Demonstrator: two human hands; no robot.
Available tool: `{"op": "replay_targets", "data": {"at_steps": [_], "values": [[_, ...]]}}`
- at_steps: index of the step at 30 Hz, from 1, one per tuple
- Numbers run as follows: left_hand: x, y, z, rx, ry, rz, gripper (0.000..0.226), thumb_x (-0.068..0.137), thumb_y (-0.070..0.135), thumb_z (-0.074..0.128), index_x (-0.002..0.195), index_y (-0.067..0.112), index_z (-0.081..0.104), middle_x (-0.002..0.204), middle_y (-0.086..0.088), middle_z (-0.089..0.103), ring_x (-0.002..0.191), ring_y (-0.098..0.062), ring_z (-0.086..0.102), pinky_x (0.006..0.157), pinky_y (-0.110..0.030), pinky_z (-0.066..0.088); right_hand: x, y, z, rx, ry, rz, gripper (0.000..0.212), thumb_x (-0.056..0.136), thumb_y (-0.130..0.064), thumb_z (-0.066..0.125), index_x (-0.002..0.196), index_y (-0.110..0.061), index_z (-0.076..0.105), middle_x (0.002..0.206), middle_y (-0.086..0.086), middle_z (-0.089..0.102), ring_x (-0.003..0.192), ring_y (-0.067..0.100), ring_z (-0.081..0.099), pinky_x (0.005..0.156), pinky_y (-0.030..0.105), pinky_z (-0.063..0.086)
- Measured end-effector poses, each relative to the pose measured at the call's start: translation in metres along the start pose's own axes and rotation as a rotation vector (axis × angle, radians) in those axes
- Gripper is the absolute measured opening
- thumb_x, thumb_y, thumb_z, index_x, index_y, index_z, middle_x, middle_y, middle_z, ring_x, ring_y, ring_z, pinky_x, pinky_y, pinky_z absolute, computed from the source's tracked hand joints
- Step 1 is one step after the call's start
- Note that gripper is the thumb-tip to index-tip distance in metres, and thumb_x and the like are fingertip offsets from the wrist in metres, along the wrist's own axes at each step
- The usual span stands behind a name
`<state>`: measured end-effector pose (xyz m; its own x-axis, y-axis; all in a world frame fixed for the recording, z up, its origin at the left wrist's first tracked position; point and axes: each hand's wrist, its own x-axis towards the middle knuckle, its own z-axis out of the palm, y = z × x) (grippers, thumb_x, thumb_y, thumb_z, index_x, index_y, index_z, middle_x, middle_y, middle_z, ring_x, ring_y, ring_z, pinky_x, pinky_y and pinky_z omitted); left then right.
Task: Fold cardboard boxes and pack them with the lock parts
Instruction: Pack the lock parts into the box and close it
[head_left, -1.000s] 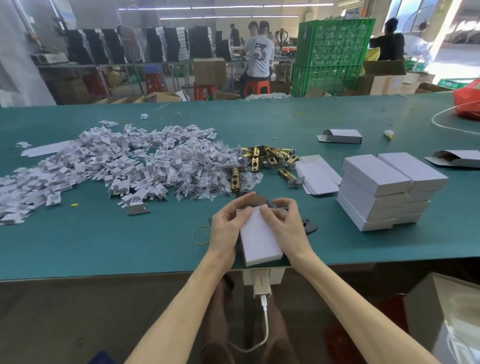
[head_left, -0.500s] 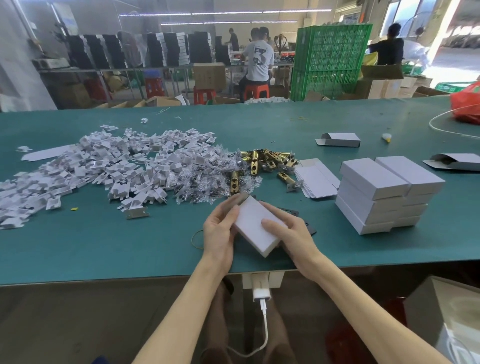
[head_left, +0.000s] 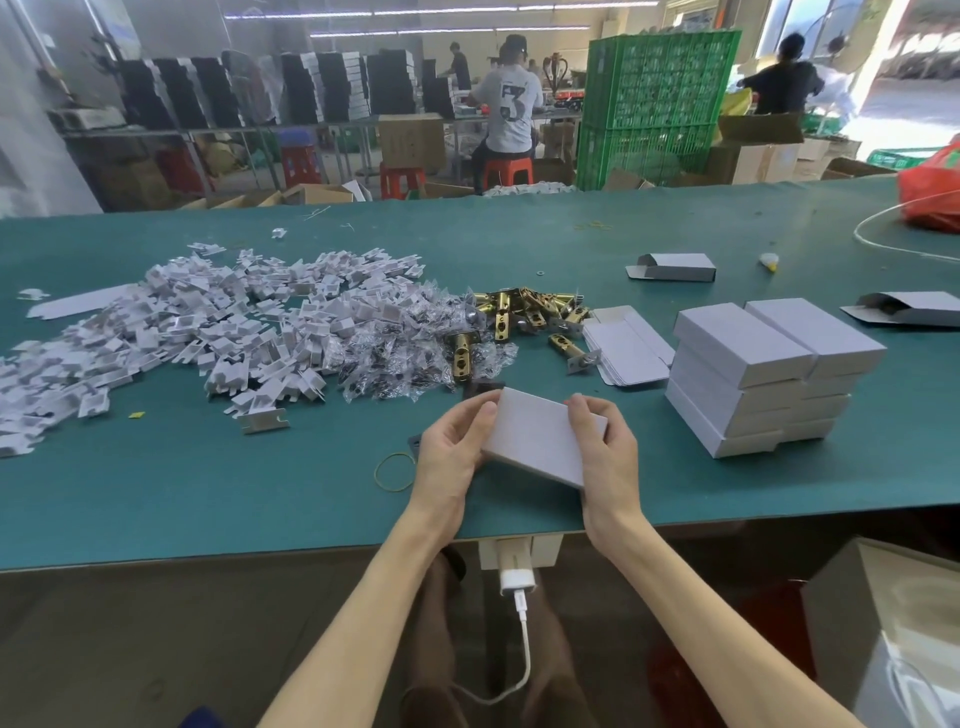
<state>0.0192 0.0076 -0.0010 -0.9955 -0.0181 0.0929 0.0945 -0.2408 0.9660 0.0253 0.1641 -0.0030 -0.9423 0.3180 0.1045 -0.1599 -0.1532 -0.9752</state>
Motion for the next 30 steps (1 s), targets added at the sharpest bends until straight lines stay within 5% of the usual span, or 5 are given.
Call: {"op": "replay_targets", "data": {"at_steps": [4,9,14,22,30], "values": [[0.0004,0.0002,0.0015,0.043,0.013,-0.007,0.033,0.098,0.036,0.064,0.126,0.021,0.073,0.123,-0.002,0.075,0.111,-0.018,0.066,0.106,-0.054,0.051,0.0019,0.0007,-0.0011,-0.024,-0.020,0.020,0.028,0.097,-0.052,0.059,0.098,-0.024,0.064,0.093,-0.002,0.065,0.081,0.010,0.061,0.067,0.026,0.050],[0.0004,0.0004,0.0028,0.080,0.012,-0.015,0.033,0.103,0.035,0.059,0.133,0.026,0.068,0.128,0.002,0.073,0.114,-0.015,0.064,0.110,-0.056,0.048,0.0032,-0.0001,-0.0008,-0.020,-0.016,0.039,0.026,0.099,-0.049,0.058,0.099,-0.023,0.066,0.087,-0.013,0.068,0.077,0.002,0.063,0.063,0.019,0.050],[-0.0006,0.0025,0.0030,0.043,-0.011,-0.050,0.038,0.089,0.045,0.072,0.122,0.026,0.075,0.124,-0.007,0.074,0.108,-0.018,0.065,0.105,-0.059,0.049,0.0047,-0.0040,-0.0017,0.077,-0.009,0.120,0.027,0.098,-0.042,0.062,0.094,-0.015,0.065,0.088,0.001,0.065,0.077,0.013,0.061,0.068,0.031,0.049],[0.0017,-0.0032,-0.0005,0.040,0.051,-0.021,0.018,0.101,0.024,0.067,0.117,0.025,0.075,0.108,0.001,0.078,0.098,-0.016,0.066,0.084,-0.047,0.058,0.0040,-0.0052,-0.0015,0.050,-0.015,0.135,0.026,0.096,-0.043,0.064,0.090,-0.018,0.064,0.087,0.001,0.066,0.077,0.012,0.063,0.064,0.028,0.049],[0.0015,-0.0027,0.0012,0.036,0.053,-0.018,0.029,0.102,0.035,0.064,0.127,0.024,0.074,0.118,0.002,0.077,0.102,-0.010,0.069,0.082,-0.032,0.060,0.0042,-0.0055,-0.0027,0.042,-0.029,0.145,0.025,0.097,-0.043,0.063,0.094,-0.018,0.064,0.090,0.003,0.066,0.080,0.014,0.062,0.067,0.029,0.047]]}}
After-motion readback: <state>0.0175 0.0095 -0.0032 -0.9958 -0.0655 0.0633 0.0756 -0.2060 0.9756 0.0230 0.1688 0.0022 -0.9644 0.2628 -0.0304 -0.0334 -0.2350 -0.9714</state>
